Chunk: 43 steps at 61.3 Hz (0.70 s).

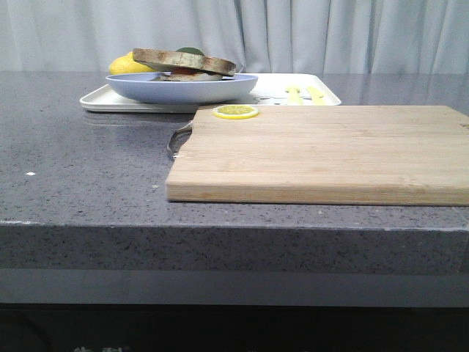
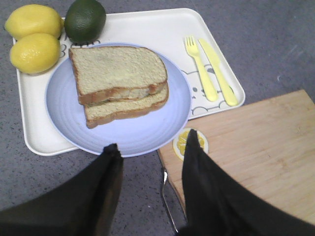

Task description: Place bread and move sandwich to tray

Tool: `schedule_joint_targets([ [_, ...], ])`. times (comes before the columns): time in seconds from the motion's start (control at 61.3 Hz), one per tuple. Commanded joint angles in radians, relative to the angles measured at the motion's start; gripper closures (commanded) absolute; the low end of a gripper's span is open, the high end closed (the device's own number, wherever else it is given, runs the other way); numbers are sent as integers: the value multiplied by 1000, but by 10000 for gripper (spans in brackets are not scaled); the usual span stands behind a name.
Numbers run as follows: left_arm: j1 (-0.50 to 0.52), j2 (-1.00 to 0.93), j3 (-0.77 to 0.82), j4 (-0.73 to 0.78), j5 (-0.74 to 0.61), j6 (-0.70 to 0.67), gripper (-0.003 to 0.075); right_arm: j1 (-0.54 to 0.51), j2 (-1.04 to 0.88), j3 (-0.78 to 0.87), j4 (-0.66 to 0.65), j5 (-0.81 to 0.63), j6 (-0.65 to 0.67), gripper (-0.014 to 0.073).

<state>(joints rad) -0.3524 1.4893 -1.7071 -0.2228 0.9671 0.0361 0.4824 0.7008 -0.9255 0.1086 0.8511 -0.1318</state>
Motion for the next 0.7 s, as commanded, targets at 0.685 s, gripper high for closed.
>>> schedule_joint_targets([
  [0.685,-72,-767,816,187,-408,18,429,-4,-2,-21,-3,-64,-4,293],
])
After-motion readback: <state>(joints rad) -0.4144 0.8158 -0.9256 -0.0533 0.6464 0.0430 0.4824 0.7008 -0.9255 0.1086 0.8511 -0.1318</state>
